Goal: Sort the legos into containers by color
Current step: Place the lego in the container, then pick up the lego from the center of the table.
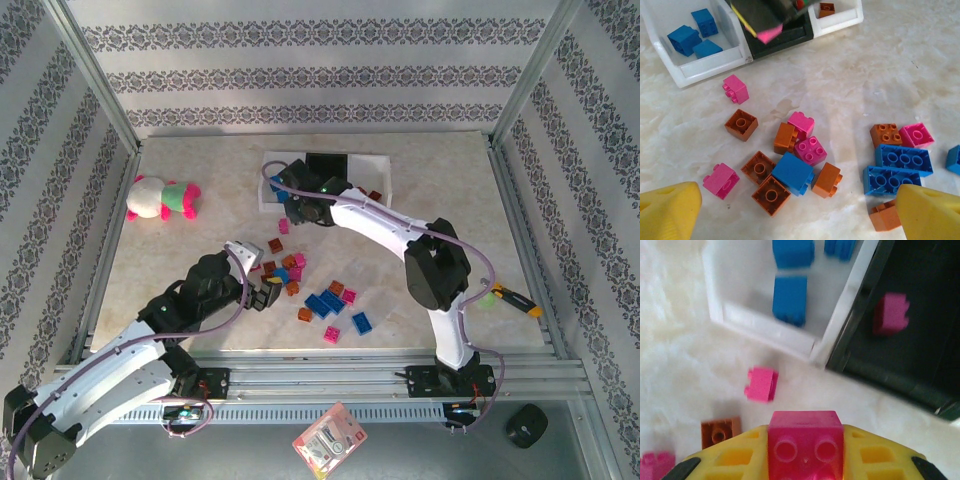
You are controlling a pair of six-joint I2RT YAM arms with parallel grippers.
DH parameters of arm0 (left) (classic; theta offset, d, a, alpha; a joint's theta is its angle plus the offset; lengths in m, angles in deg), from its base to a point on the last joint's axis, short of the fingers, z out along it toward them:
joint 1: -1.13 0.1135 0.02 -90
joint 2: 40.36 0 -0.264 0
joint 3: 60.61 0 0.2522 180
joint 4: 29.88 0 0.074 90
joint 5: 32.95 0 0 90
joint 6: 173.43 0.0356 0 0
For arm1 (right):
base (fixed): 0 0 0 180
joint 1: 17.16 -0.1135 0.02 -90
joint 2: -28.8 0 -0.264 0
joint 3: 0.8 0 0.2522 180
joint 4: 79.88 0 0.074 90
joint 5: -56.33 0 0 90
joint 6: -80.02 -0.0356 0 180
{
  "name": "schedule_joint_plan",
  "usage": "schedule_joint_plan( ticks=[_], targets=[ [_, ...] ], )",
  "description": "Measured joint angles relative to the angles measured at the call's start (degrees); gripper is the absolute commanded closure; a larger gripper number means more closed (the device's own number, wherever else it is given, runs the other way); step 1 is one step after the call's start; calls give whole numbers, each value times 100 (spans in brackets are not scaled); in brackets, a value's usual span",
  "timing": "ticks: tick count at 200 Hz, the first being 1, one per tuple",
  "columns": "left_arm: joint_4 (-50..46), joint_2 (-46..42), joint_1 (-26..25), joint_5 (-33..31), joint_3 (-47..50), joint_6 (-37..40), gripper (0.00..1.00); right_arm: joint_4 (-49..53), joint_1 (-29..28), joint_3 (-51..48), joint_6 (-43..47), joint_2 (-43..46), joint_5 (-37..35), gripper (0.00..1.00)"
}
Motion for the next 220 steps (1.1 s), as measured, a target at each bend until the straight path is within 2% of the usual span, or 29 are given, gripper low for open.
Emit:
schedule_joint_plan(
  ticks=[72, 88, 113, 134, 161, 193, 220],
  targets=[
    [326, 433, 9, -308, 74, -450, 1, -173, 708, 1128, 229, -1043, -258, 72],
    [402, 616, 50, -463, 74, -610, 1, -164, 822, 1263, 225, -1270, -256, 63],
    [437, 903, 160, -688, 74, -826, 1, -120, 911, 1370, 295, -1392, -258, 44],
    [431, 1176, 289, -839, 37, -1001, 1, -116, 907, 1379, 350, -1346, -256, 33],
    [365, 1641, 544, -992, -275, -1325, 1, -293, 852, 866, 457, -835, -219, 24],
    [68, 2317, 852, -1091, -859, -1845, 1, -796, 662, -461, 667, 527, 13, 18],
    [-254, 2994, 1102, -1108, -1373, -2306, 2, -1266, 435, -1432, 769, 1591, 337, 17]
  ],
)
